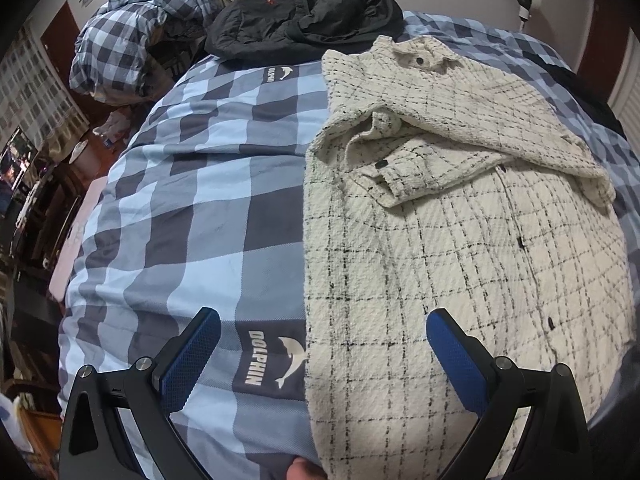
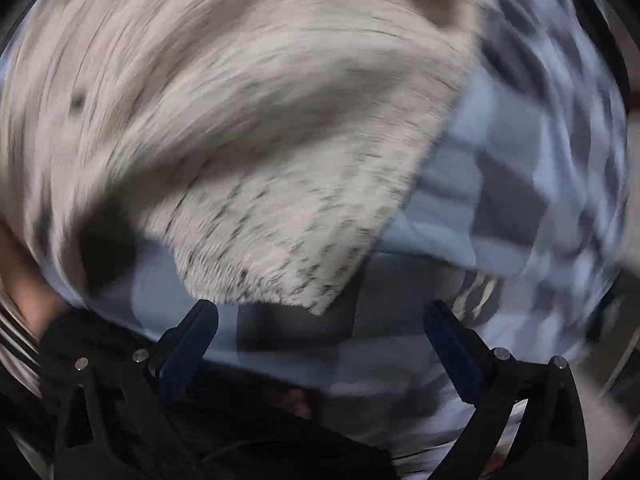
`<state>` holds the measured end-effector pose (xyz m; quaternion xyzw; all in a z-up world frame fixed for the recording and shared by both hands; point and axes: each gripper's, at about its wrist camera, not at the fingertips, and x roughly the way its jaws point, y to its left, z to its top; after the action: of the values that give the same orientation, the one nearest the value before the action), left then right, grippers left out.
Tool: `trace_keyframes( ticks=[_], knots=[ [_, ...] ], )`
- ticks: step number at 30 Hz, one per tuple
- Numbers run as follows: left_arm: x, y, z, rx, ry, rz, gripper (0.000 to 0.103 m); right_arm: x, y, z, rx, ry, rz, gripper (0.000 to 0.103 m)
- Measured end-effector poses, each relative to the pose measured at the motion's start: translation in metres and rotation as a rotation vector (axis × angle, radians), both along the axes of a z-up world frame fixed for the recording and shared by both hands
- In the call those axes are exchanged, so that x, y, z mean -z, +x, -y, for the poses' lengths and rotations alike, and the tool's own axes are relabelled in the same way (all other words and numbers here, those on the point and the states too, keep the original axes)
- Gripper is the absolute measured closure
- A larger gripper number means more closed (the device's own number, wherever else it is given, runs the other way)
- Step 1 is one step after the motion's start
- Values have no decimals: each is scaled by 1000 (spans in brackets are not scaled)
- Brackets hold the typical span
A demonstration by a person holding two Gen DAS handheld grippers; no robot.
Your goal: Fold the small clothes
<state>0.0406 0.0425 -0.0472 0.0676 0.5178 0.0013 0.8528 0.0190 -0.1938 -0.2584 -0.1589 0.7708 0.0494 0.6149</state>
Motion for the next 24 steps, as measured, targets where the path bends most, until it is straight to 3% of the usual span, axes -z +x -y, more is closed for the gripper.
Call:
trace_keyframes(
  ticks=[3,6,8,9,14,20,24],
  knots=[
    [0,1,-2,-8,-11,-2,0,25,-7,-21,-79,-147,-19,9],
    [0,2,-1,-3,-10,-1,0,43,-10,-35,-79,-205,-32,45],
    [-1,1,0,1,-8,0,0,53,-16,-29,-90,-194,-59,94],
    [-1,1,1,2,-8,0,0,56,-22,-27,-100,-181,-69,100],
    [-2,1,-1,0,-16,0,0,38,-29,-12,-138,-197,29,103],
    [-3,2,-3,-2,-16,-4,0,25,-33,56,29,-158,63,103],
    [0,3,-4,0,1,-15,0,48,-37,99,118,-141,31,103]
  ],
)
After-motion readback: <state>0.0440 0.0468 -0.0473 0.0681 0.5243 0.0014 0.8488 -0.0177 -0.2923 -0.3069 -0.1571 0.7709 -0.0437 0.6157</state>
